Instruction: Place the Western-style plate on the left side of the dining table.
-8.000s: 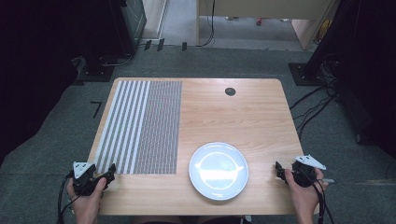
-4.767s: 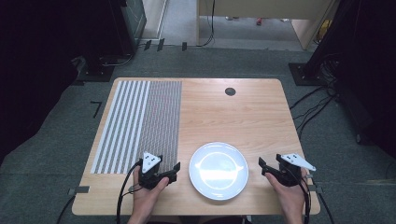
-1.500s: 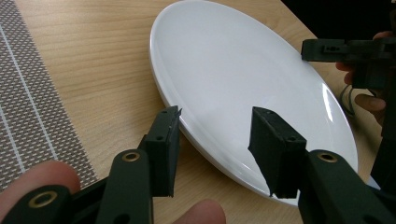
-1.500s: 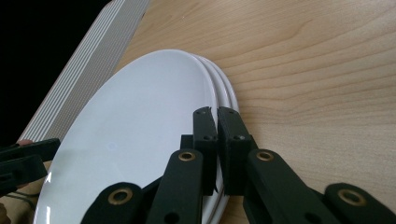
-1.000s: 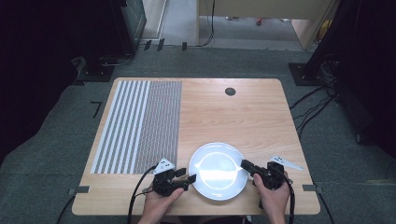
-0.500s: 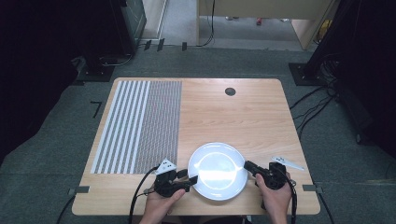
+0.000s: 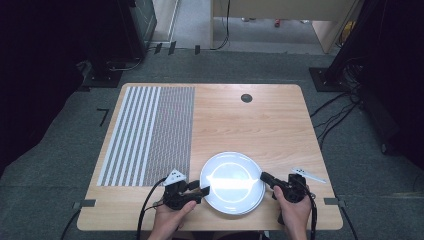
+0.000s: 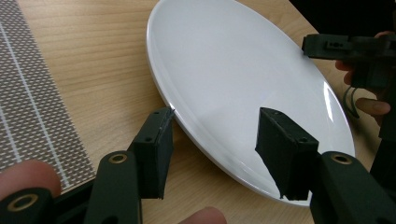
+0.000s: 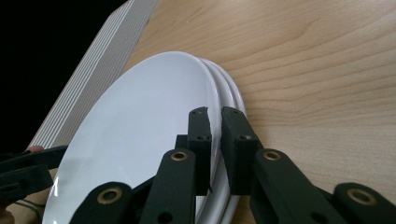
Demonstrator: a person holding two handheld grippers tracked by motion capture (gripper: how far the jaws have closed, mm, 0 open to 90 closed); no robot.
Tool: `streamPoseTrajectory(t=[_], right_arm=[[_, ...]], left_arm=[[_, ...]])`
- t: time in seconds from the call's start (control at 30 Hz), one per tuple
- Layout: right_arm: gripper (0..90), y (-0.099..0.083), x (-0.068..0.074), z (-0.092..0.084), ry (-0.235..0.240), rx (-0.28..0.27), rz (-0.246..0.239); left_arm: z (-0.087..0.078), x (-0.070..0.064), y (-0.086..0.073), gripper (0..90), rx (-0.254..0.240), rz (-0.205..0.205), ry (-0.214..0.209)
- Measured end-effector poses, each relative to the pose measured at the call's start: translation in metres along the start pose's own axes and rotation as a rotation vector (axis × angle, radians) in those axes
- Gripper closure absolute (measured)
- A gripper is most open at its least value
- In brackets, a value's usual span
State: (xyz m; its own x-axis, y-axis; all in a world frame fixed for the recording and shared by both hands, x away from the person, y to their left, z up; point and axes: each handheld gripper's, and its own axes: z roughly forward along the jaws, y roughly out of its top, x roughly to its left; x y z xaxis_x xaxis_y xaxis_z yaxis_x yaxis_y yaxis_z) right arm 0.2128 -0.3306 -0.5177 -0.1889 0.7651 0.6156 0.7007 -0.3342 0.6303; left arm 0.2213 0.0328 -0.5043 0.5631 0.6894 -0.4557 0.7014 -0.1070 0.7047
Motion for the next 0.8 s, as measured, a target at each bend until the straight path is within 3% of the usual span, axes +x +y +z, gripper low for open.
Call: streamPoseTrajectory(t=[0.33, 0.53, 0.67, 0.8], right_arm=[[82.6, -0.007, 0.007, 0.011, 0.02, 0.042, -0.006], [81.4, -0.01, 0.011, 0.016, 0.042, 0.06, -0.01], [79.7, -0.011, 0.012, 0.019, 0.043, 0.062, -0.006], [80.5, -0.012, 0.012, 0.02, 0.039, 0.048, 0.005]], left_arm=[[-0.012, 0.008, 0.006, 48.5, -0.028, -0.033, 0.023], [-0.016, 0.014, 0.006, 52.7, -0.023, -0.016, 0.055], [-0.014, 0.018, 0.003, 59.2, -0.001, -0.036, 0.065], [-0.013, 0.014, 0.003, 66.8, 0.009, -0.02, 0.053]])
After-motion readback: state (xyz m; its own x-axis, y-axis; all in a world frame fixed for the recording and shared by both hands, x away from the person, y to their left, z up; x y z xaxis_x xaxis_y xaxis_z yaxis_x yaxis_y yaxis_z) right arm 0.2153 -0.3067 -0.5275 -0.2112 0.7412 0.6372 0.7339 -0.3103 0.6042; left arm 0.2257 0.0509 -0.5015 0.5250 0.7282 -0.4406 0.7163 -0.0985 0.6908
